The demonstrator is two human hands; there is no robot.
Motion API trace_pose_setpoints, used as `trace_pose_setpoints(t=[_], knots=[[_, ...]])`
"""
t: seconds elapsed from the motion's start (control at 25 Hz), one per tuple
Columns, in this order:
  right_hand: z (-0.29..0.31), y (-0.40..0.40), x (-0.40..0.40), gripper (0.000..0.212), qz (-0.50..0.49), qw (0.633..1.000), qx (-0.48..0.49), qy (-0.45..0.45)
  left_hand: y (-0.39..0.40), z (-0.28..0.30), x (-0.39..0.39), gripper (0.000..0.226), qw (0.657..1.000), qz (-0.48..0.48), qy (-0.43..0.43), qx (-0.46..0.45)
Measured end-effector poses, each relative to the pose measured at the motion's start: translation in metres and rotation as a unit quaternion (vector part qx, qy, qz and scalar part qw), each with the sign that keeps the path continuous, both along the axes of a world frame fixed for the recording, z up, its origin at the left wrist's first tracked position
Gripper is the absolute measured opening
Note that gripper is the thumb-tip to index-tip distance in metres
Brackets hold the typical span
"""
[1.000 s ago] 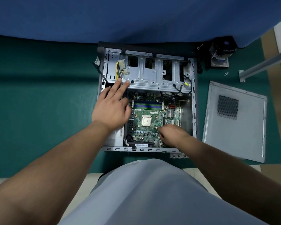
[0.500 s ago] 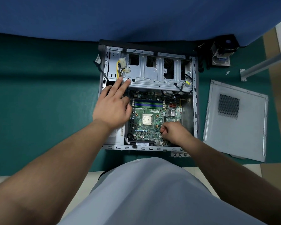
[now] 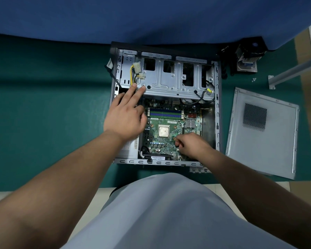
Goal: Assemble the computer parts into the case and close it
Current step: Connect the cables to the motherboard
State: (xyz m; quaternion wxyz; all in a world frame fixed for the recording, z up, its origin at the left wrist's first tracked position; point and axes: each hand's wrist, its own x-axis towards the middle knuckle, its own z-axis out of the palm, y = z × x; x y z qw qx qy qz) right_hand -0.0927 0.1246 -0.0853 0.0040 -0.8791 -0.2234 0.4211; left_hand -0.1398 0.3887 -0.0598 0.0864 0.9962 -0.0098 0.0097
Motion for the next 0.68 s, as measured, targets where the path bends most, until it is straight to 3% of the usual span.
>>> trace_pose_setpoints(t=[0.68], knots=[[-0.0078, 0.0013, -0.0001, 0.022, 0.075, 0.997, 0.006, 0.006, 0.0007, 0.0022, -0.0009, 0.043, 1.000, -0.005, -0.006, 0.002]])
